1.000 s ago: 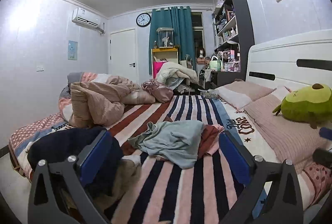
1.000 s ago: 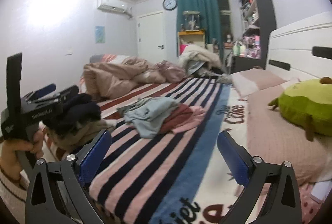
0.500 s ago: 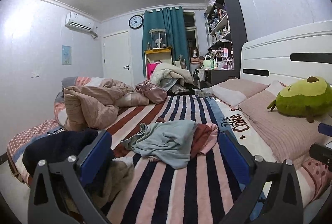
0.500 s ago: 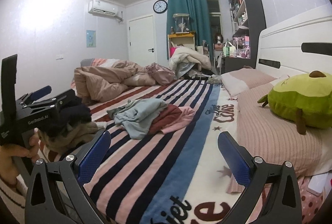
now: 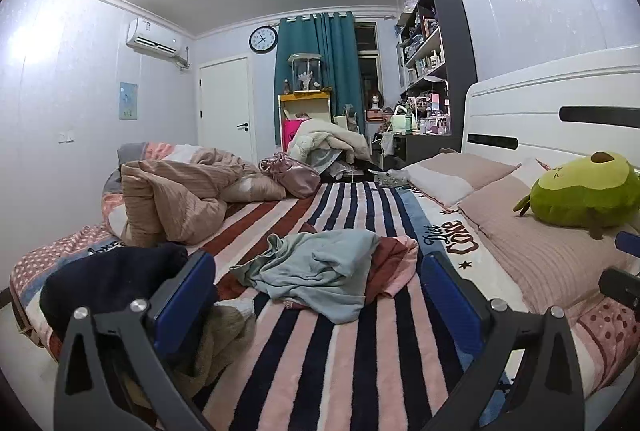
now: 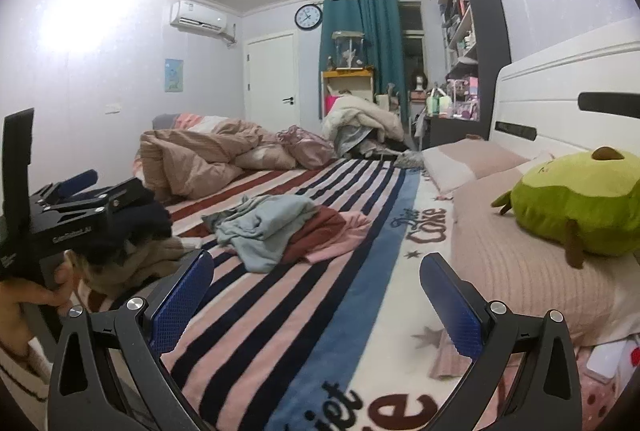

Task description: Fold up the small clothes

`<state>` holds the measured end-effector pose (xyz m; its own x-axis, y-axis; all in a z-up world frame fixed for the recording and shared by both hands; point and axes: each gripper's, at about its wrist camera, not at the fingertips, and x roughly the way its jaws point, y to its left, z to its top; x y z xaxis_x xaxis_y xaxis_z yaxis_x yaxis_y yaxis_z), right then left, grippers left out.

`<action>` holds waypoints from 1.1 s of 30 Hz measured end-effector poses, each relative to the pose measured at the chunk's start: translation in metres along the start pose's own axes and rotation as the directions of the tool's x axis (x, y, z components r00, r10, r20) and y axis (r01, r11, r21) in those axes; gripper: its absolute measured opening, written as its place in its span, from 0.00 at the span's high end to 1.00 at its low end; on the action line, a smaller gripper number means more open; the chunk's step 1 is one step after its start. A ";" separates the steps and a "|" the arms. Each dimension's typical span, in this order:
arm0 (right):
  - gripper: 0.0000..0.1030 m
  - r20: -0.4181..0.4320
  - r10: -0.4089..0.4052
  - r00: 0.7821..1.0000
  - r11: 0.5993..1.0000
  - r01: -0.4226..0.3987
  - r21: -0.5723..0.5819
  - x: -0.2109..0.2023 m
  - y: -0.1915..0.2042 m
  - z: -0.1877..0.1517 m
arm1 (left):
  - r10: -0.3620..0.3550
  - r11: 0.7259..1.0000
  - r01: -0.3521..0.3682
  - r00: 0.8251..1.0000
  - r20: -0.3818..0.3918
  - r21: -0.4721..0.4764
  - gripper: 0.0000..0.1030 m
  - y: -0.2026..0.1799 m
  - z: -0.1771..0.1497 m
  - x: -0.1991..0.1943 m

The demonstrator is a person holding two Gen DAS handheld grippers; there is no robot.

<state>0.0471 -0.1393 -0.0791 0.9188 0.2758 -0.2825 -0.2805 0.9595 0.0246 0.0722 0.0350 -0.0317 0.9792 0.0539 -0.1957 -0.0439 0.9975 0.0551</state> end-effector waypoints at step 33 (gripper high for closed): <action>0.00 0.017 0.017 1.000 1.000 -0.017 0.008 -0.006 0.001 0.009 | 0.014 1.000 -0.014 1.000 0.004 -0.010 0.01 0.000 0.002 -0.003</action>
<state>0.0436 -0.1398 -0.0691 0.9184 0.2931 -0.2658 -0.2942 0.9550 0.0368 0.0692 0.0351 -0.0295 0.9794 0.0675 -0.1905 -0.0595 0.9971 0.0479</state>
